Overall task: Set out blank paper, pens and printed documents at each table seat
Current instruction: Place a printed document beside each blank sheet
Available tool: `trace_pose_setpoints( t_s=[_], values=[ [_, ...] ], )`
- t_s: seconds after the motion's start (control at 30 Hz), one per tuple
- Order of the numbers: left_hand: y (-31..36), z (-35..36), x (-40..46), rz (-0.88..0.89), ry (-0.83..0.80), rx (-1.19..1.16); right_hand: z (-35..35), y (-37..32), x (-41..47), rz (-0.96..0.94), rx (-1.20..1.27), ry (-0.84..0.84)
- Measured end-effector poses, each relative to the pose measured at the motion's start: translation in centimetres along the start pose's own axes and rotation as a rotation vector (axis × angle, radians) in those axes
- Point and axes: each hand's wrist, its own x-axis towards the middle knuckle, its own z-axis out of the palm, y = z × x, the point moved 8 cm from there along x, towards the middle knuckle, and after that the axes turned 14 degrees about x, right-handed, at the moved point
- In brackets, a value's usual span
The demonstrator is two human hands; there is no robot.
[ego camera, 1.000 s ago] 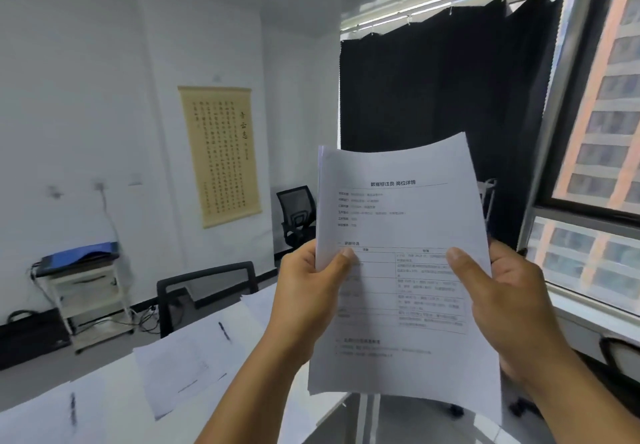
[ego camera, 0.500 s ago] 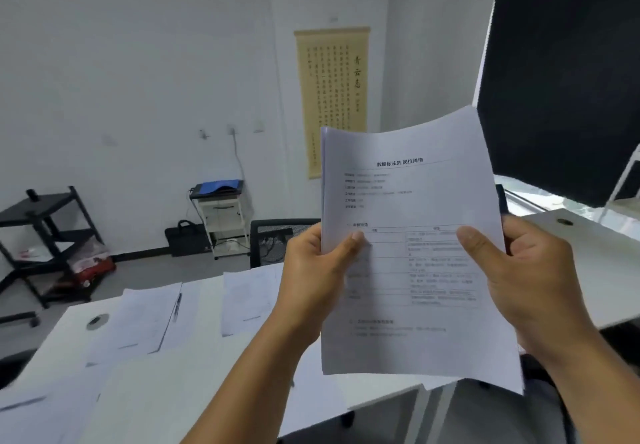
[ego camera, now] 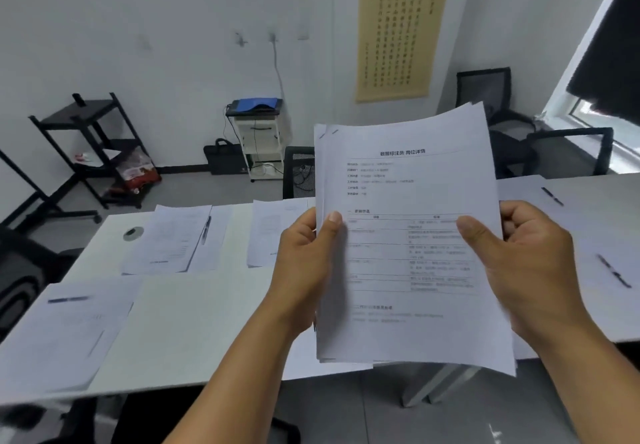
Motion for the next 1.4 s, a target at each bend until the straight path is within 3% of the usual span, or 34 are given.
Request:
trace_pose_setpoints(
  t_s=[0.3,1.03,1.4],
  values=[
    [-7.3,-2.3,5.0,-0.157,0.042,-0.007,2.8,9.5,2.9,0.162,-0.067,-0.024],
    [-25.1,-6.0,7.9,-0.501,0.307,-0.017,5.6,32.2,6.8,0.450,-0.163,-0.299],
    [-26.0,-10.4,6.9,-0.435,0.399,-0.091,2.0,37.9,6.4,0.496,-0.332,-0.202]
  ],
)
